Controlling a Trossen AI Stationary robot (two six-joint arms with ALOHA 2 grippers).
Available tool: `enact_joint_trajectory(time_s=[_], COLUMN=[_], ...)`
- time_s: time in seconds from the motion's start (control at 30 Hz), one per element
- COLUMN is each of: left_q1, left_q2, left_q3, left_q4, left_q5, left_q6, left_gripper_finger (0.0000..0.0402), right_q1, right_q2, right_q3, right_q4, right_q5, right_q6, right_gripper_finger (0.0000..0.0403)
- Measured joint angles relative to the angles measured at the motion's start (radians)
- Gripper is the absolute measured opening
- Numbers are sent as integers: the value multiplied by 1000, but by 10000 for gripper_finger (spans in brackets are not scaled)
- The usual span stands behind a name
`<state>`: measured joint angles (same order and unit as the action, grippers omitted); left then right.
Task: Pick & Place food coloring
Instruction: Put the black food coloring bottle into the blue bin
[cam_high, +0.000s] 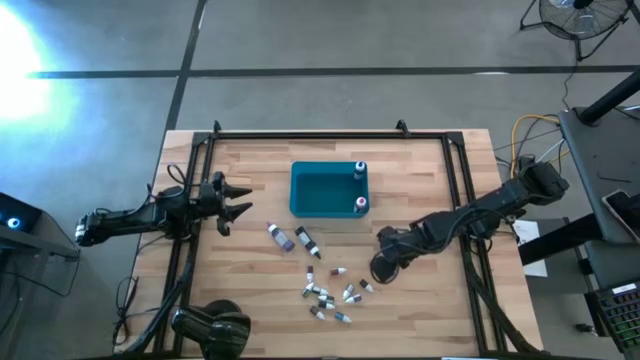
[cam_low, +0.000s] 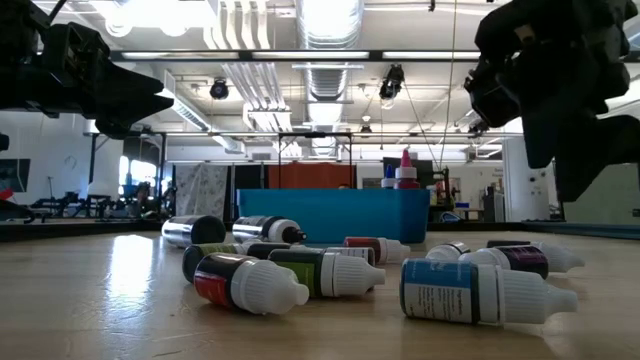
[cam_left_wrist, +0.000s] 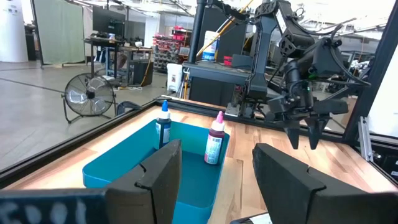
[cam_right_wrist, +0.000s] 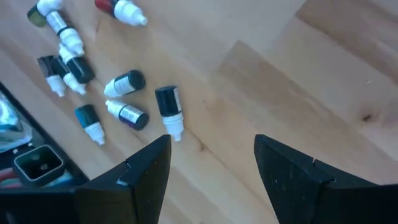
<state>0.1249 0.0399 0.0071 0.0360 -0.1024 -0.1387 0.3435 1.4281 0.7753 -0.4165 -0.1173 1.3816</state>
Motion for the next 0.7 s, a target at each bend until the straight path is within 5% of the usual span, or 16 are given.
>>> enact_joint_trajectory(time_s=[0.7], left_q1=[0], left_q2=[0], left_q3=[0], left_q4=[0], left_q5=[0], left_q6=[0], left_gripper_finger=[176], right_q1=[-2], right_q2=[2], right_q3=[0], right_q4=[233], right_q5=[171], right_q6=[-107], right_gripper_finger=[224])
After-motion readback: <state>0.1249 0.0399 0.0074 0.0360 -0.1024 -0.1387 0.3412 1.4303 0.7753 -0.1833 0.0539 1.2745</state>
